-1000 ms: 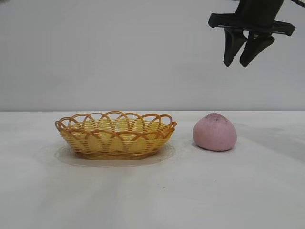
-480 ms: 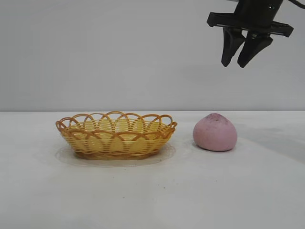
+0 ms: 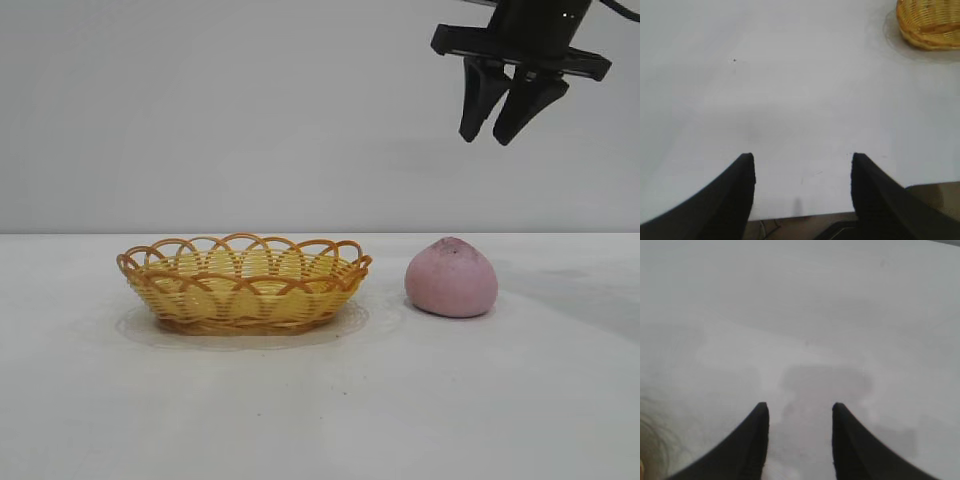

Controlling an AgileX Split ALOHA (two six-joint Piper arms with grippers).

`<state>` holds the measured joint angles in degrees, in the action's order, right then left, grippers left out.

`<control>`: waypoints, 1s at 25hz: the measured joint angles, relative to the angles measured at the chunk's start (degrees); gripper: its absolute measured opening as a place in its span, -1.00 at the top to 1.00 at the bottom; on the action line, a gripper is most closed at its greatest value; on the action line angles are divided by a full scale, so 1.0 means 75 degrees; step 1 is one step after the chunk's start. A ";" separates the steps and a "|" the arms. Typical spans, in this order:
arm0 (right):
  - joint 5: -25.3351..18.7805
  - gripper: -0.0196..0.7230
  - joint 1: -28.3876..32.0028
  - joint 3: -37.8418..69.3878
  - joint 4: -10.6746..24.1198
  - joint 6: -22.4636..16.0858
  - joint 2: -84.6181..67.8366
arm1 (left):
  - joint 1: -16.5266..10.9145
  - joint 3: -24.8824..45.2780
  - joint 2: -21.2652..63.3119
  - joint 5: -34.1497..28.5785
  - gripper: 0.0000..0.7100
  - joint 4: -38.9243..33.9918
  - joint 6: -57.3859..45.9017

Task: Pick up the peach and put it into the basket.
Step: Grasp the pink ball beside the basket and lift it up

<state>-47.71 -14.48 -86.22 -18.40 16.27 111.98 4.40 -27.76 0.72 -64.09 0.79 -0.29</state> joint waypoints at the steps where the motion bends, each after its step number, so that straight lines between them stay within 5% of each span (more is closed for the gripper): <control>1: -0.0182 0.15 0.0000 0.0000 -0.0151 0.0103 0.0020 | 0.0000 0.0000 0.0028 0.0001 -0.05 0.0000 0.0000; 6: -0.1023 0.15 -0.0170 0.0000 -0.0563 0.0384 0.0314 | 0.0000 0.0000 0.0035 0.0001 -0.05 0.0011 0.0011; 13: -0.1310 0.15 -0.0609 0.0000 -0.0598 0.0458 0.1032 | 0.0000 0.0000 0.0035 0.0001 -0.05 0.0011 0.0016; 17: -0.1110 0.73 -0.0694 0.0000 0.0177 0.0106 0.1452 | 0.0000 0.0000 0.0035 0.0001 -0.05 0.0011 0.0016; 20: -0.0962 0.95 -0.0711 0.0000 0.0439 -0.0032 0.1135 | 0.0000 0.0000 0.0035 0.0001 -0.05 0.0011 0.0016; 25: -0.0829 0.95 -0.0947 0.0000 -0.0625 0.0789 0.0005 | 0.0000 0.0000 0.0035 0.0001 -0.05 0.0011 0.0030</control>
<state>-53.93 -21.58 -86.22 -23.09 22.19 112.02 4.40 -27.76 0.98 -64.08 0.87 -0.07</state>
